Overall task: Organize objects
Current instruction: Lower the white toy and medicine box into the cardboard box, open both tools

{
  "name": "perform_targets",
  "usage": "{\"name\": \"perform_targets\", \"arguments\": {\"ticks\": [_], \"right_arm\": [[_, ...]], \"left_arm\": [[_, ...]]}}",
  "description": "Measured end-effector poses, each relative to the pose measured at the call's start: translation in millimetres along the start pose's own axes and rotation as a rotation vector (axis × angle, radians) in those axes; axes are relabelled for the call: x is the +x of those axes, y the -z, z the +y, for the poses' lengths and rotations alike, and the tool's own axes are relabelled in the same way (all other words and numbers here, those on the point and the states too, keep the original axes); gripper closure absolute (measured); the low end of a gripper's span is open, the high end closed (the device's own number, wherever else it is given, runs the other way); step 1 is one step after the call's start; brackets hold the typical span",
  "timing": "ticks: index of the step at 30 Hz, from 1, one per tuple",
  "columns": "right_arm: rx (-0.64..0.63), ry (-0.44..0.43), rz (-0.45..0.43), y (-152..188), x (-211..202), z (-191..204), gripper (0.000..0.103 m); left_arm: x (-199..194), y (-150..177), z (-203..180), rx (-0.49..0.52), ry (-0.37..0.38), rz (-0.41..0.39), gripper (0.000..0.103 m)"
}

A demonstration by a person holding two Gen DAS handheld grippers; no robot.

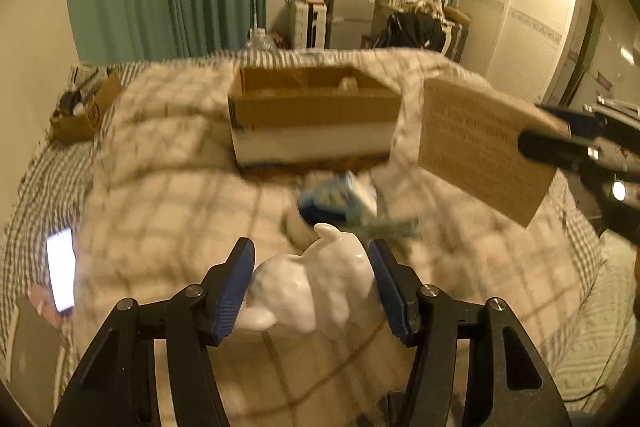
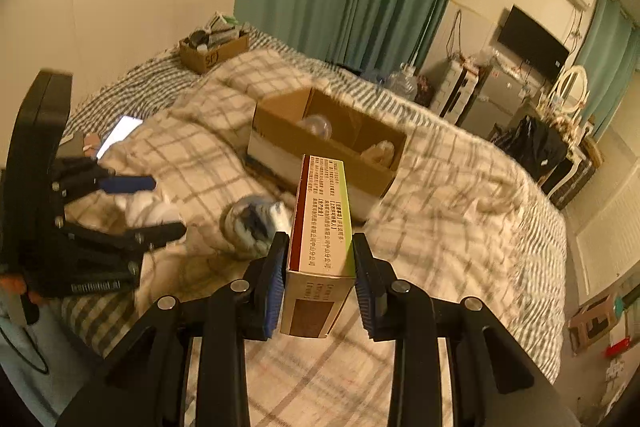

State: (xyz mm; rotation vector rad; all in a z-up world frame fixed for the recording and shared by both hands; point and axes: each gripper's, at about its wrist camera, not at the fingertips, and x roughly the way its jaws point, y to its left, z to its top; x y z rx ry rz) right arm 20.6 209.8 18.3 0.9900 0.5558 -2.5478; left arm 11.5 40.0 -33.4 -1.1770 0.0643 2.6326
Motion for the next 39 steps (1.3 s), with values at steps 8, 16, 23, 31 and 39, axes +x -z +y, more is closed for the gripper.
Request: {"name": "perform_targets", "arguments": {"ticks": [8,16,23,31,39], "right_arm": [[0.001,0.07,-0.115,-56.7,-4.2,-23.8,0.072],[0.028,0.079,-0.172,-108.8,24.6,-47.0,0.072],[0.076,0.079,-0.18,-159.5,78.9,-76.4,0.073],[0.135,-0.008,-0.022,-150.8,192.0,-93.3,0.073],[0.199,-0.017,-0.026,-127.5,208.3,-107.6,0.054]], "left_arm": [[-10.3,-80.3,13.6,0.028,-0.001,-0.101,0.043],[1.4,-146.5,22.8,0.042,0.002,-0.16,0.043],[65.1,-209.7,34.8,0.001,0.022,-0.154,0.044],[179.6,-203.9,52.2,-0.002,-0.011,0.003,0.044],[200.7,-181.8,58.9,0.024,-0.052,0.069,0.019]]}}
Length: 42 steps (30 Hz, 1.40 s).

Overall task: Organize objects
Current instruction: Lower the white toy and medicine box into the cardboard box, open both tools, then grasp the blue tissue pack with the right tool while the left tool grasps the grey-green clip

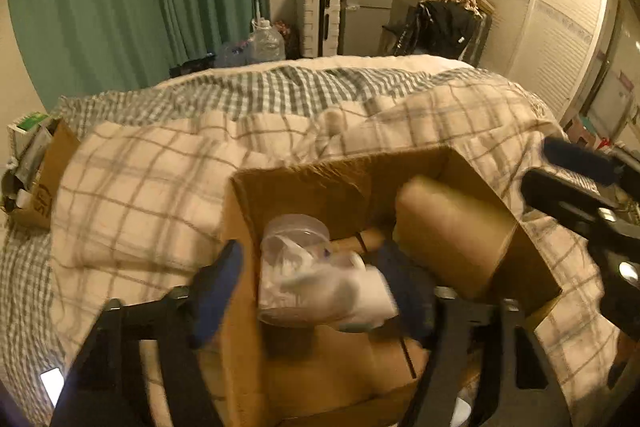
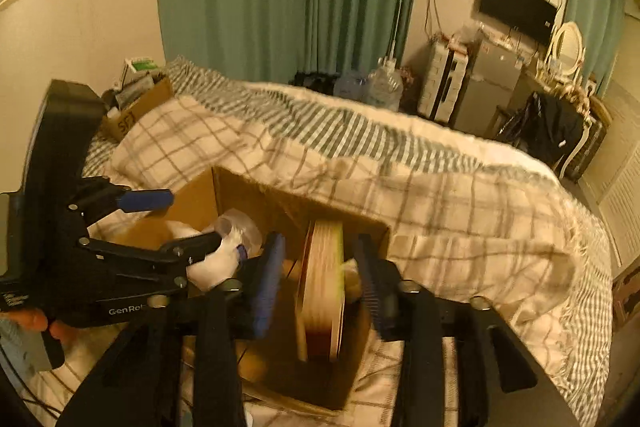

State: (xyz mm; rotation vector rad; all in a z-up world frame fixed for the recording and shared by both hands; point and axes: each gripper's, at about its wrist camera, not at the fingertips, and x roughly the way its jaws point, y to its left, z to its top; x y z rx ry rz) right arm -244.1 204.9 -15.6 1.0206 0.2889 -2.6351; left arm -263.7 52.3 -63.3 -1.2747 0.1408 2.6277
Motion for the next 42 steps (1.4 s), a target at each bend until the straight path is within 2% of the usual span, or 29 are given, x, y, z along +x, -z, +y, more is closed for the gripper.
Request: {"name": "perform_targets", "arguments": {"ticks": [2,5,7,10,14,18,22,25,28,31,34,36,37,39,42], "right_arm": [[-0.009,0.02,-0.041,-5.0,-17.3,-2.3,0.049],[-0.04,0.027,-0.087,-12.0,-51.1,-0.3,0.049],[-0.068,0.032,-0.11,-10.5,-77.8,4.8,0.046],[-0.123,0.03,-0.129,1.4,-111.7,22.4,0.039],[-0.166,-0.005,-0.1,33.3,-129.6,46.2,0.036],[-0.175,-0.068,-0.025,83.4,-118.5,67.6,0.035],[-0.19,-0.128,0.083,125.3,-90.6,84.1,0.035],[-0.212,-0.164,0.159,145.8,-67.0,94.2,0.035],[-0.217,-0.171,0.216,149.0,-42.5,97.8,0.035],[-0.207,-0.209,0.258,146.5,-25.3,97.4,0.036],[-0.202,-0.242,0.293,144.0,-13.7,101.5,0.05],[-0.199,-0.273,0.312,144.2,-6.9,103.6,0.068],[-0.201,-0.273,0.314,144.5,-6.4,104.1,0.073],[-0.2,-0.26,0.291,143.1,-12.0,103.4,0.079],[-0.162,-0.25,0.23,138.5,-33.3,91.7,0.083]], "left_arm": [[-17.9,-3.1,1.3,0.0,-0.014,-0.042,0.017],[-50.8,-6.0,5.8,0.003,-0.03,-0.094,0.014],[-78.0,-1.4,9.4,-0.008,-0.059,-0.129,0.004],[-108.8,17.6,13.4,-0.028,-0.109,-0.171,0.002],[-133.7,59.6,11.9,-0.056,-0.142,-0.195,0.002],[-132.7,111.2,7.7,-0.113,-0.142,-0.172,0.002],[-117.7,154.9,12.4,-0.2,-0.146,-0.079,0.002],[-108.8,168.8,8.1,-0.17,-0.128,-0.032,0.002],[-102.1,174.0,2.4,-0.115,-0.183,-0.03,0.002],[-95.6,176.5,5.9,-0.111,-0.191,-0.011,0.002],[-90.3,178.5,8.0,-0.118,-0.188,0.009,0.002],[-90.2,178.6,7.0,-0.114,-0.194,0.011,0.002],[-90.9,178.4,5.5,-0.107,-0.2,0.01,0.002],[-93.3,177.7,3.5,-0.097,-0.208,0.005,0.002],[-99.0,174.3,-3.3,-0.075,-0.204,-0.004,0.002]]}}
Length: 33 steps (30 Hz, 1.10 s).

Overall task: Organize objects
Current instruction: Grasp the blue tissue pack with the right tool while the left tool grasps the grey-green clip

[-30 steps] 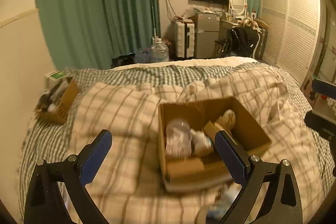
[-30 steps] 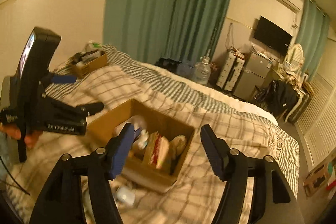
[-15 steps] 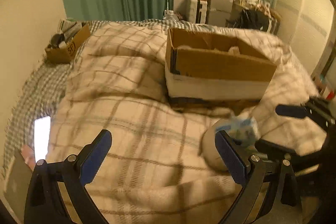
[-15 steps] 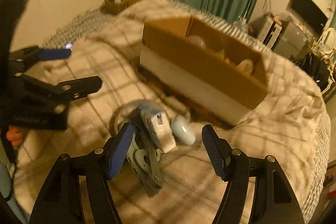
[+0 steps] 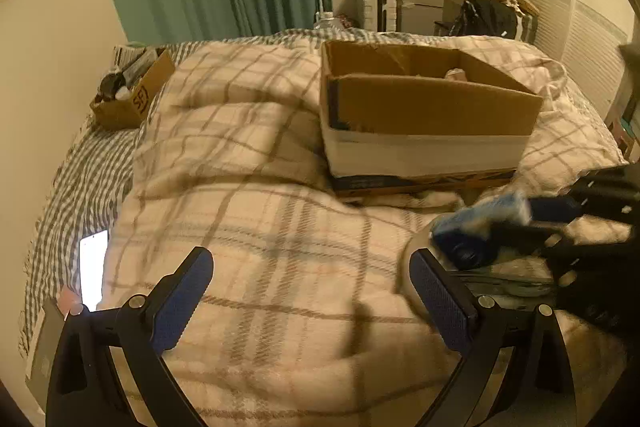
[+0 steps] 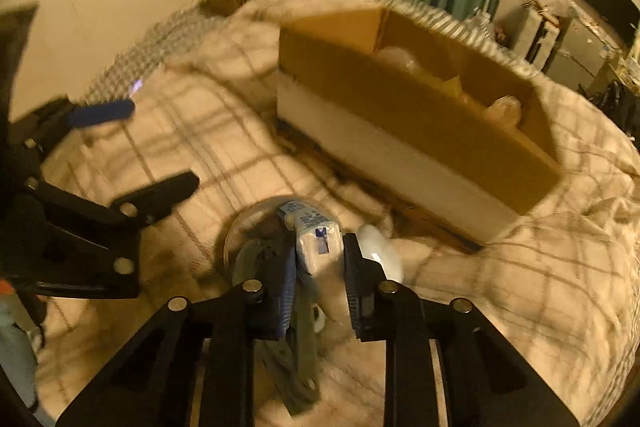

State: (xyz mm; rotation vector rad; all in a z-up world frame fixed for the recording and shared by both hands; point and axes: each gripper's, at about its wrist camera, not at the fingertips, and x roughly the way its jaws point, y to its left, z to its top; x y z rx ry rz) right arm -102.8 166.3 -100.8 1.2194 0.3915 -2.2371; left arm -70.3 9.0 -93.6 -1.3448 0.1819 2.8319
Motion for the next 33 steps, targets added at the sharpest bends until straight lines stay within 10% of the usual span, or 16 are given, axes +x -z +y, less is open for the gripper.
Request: {"name": "perform_targets", "arguments": {"ticks": [11,25,29,33], "right_arm": [[0.159,0.179,-0.159,28.2,-93.7,-48.3,0.083],[0.241,0.137,-0.151,61.6,-87.1,-62.0,0.083],[0.251,0.132,-0.148,62.4,-86.1,-64.2,0.083],[0.257,0.133,-0.141,62.5,-84.9,-63.4,0.083]], "left_arm": [[-26.6,3.2,-66.5,0.185,0.09,-0.023,0.002],[-1.5,30.4,-108.5,0.381,0.127,0.07,0.01],[0.9,22.6,-125.6,0.453,0.157,0.019,0.022],[11.2,19.1,-135.1,0.487,0.248,0.039,0.066]]}}
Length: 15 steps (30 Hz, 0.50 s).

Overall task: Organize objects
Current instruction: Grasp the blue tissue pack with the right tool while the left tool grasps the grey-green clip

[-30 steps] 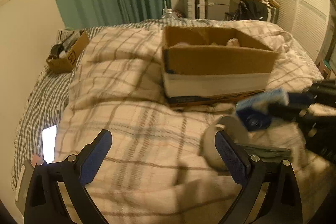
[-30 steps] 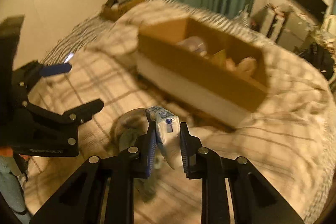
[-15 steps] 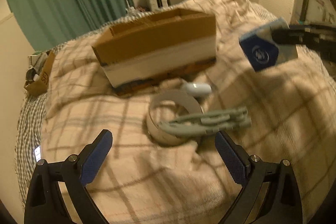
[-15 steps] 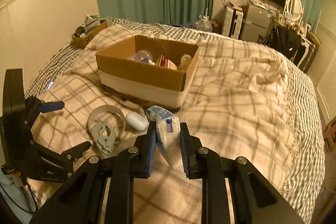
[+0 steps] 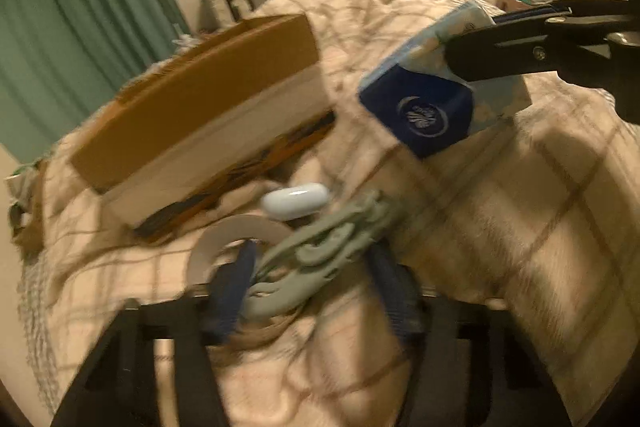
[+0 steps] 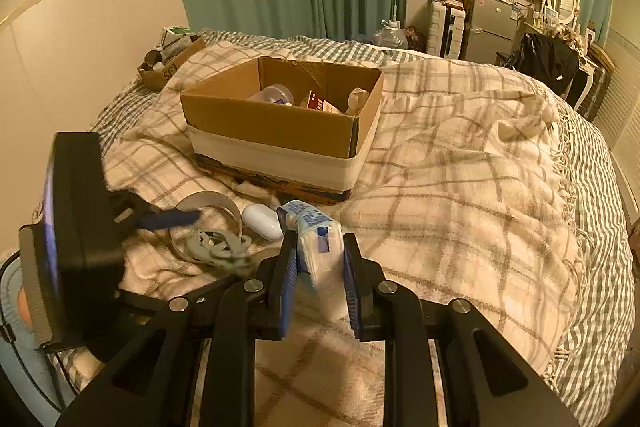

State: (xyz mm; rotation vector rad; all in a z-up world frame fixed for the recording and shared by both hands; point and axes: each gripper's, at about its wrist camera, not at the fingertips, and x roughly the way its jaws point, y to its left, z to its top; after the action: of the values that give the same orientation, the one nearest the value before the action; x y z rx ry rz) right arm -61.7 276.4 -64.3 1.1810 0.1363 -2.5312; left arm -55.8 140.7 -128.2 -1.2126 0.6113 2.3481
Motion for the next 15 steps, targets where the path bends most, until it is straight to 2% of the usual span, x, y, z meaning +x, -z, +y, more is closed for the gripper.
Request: {"name": "perform_targets", "arguments": {"ticks": [1,4,7,11,15], "right_arm": [[0.0,0.001,0.001,0.0,-0.1,0.3,0.083],[0.001,0.006,0.0,-0.1,-0.5,1.0,0.083],[0.001,0.021,-0.008,-0.7,-3.2,2.9,0.083],[-0.005,0.059,-0.036,-3.0,-14.5,6.1,0.083],[-0.05,0.13,-0.071,-6.3,-30.3,18.2,0.083]], "left_arm": [[1.5,-0.2,0.4,-0.004,0.017,0.008,0.073],[-1.6,0.5,2.4,-0.014,0.01,-0.004,0.079],[-12.7,-1.0,9.4,-0.054,0.01,-0.028,0.084],[-32.5,-7.9,31.8,-0.161,0.032,-0.067,0.087],[-57.3,-16.8,53.1,-0.238,0.062,-0.11,0.09]]}}
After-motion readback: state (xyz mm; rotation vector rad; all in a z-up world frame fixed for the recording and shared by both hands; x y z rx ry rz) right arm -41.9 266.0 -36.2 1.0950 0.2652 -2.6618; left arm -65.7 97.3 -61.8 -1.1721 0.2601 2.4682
